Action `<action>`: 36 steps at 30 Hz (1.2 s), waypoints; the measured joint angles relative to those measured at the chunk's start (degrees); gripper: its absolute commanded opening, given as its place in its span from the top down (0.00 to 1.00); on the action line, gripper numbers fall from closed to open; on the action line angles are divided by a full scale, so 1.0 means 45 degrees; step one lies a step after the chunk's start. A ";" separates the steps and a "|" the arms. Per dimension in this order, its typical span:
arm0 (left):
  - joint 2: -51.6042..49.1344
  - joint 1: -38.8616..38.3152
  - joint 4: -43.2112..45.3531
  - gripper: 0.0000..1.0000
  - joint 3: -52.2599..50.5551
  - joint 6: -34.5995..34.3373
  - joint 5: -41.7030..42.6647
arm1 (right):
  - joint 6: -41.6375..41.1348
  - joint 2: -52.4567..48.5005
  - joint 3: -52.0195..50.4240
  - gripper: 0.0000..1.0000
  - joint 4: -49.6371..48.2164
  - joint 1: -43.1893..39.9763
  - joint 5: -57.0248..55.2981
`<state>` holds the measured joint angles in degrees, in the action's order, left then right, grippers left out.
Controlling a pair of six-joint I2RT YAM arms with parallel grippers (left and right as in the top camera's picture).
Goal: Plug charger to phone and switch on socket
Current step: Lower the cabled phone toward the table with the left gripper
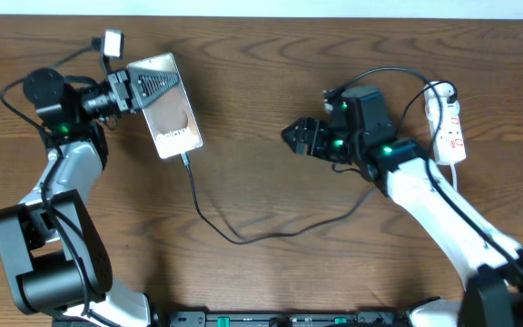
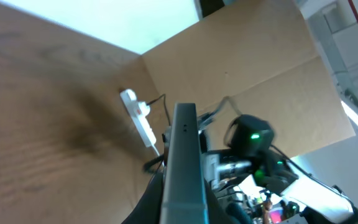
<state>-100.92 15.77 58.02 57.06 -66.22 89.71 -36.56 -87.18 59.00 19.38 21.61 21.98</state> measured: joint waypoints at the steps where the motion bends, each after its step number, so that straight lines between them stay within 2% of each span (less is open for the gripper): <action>1: 0.0000 -0.0005 -0.0204 0.93 -0.0253 0.0219 0.0000 | 0.0044 0.0248 0.0000 0.15 0.0189 0.0000 -0.0316; 6: 0.0000 -0.0005 -0.1200 0.93 -0.1447 0.1535 -0.0160 | 0.0423 0.0967 0.0000 0.14 0.0656 0.0000 -0.1248; 13: 0.0000 0.0000 -0.3128 0.92 -0.2560 0.3181 -0.1379 | 0.0607 0.1020 0.0000 0.14 0.1107 0.0000 -0.1637; 27: 0.0024 0.0000 -1.0734 0.92 -0.3177 0.7388 -0.6868 | 0.0661 0.1020 0.0000 0.12 0.1127 0.0000 -0.1753; 36: 0.0024 0.0000 -1.3046 0.93 -0.3186 0.8359 -0.9646 | 0.0699 0.1020 0.0000 0.11 0.1127 0.0000 -0.1758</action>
<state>-100.82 15.77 -0.69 42.72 -28.60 46.30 -33.41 -82.59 59.00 24.45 21.61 14.06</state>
